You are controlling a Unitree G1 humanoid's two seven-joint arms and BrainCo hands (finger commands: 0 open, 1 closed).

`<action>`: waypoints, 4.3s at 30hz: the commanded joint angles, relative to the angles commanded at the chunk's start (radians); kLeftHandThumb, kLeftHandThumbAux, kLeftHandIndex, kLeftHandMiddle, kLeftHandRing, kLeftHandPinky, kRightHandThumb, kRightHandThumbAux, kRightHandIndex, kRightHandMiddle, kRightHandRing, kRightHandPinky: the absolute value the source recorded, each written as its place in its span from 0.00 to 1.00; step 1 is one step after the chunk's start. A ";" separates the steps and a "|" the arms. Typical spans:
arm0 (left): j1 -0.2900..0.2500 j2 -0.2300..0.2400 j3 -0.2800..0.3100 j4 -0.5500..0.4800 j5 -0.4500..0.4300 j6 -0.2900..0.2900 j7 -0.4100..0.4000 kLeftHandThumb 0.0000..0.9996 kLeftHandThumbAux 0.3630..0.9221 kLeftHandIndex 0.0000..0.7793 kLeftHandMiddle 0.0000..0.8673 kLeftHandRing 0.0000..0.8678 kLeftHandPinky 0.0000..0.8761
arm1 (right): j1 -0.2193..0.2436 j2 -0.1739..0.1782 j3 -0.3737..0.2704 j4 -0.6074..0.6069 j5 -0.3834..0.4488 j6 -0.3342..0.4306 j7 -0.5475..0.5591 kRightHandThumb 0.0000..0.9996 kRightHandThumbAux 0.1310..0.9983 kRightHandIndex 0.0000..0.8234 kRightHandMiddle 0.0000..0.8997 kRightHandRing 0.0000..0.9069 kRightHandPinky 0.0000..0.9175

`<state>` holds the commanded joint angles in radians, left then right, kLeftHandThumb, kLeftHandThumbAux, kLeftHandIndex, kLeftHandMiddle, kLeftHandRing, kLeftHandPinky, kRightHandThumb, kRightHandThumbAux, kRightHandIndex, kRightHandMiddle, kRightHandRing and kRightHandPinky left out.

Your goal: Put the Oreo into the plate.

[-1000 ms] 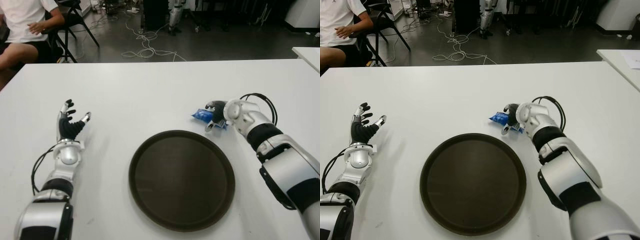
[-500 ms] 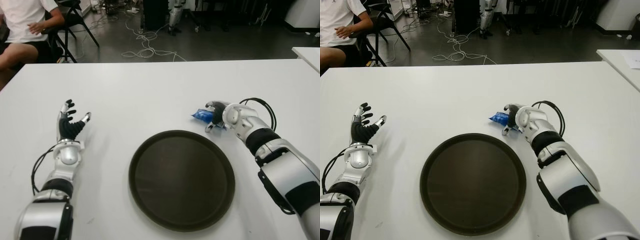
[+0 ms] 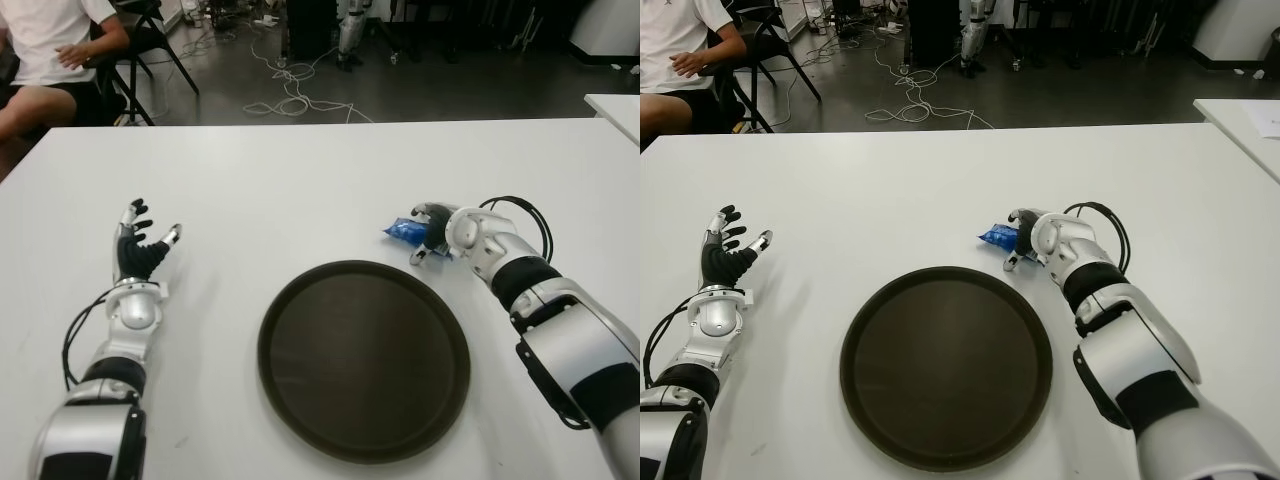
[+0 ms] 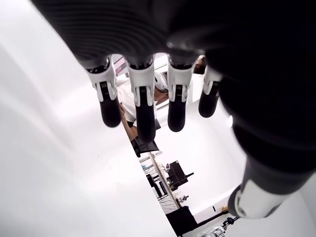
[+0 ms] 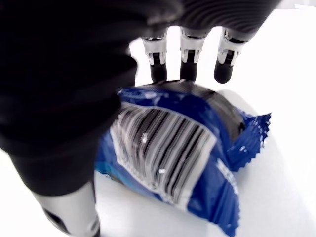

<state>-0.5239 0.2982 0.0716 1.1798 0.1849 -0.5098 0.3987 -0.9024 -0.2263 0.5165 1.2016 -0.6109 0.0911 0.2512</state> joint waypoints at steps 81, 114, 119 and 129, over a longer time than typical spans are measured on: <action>0.002 -0.001 0.004 -0.004 0.002 -0.002 0.000 0.18 0.59 0.13 0.20 0.22 0.23 | 0.014 0.039 -0.072 0.004 0.046 0.050 -0.243 0.67 0.70 0.51 0.79 0.78 0.74; 0.001 -0.002 0.004 -0.008 0.002 0.008 0.003 0.17 0.58 0.11 0.18 0.19 0.19 | 0.044 0.046 -0.182 0.031 0.140 -0.065 -0.367 0.70 0.68 0.52 0.75 0.74 0.70; -0.001 -0.002 0.005 -0.008 0.001 0.009 0.003 0.18 0.57 0.12 0.19 0.20 0.22 | 0.042 0.046 -0.184 0.033 0.144 -0.062 -0.363 0.70 0.68 0.52 0.73 0.72 0.68; -0.002 -0.003 -0.001 -0.008 0.007 0.016 0.009 0.18 0.59 0.12 0.19 0.21 0.24 | 0.040 0.047 -0.189 0.030 0.156 -0.053 -0.357 0.70 0.68 0.52 0.75 0.74 0.70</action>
<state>-0.5260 0.2955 0.0711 1.1716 0.1921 -0.4941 0.4077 -0.8624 -0.1798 0.3271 1.2319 -0.4551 0.0376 -0.1053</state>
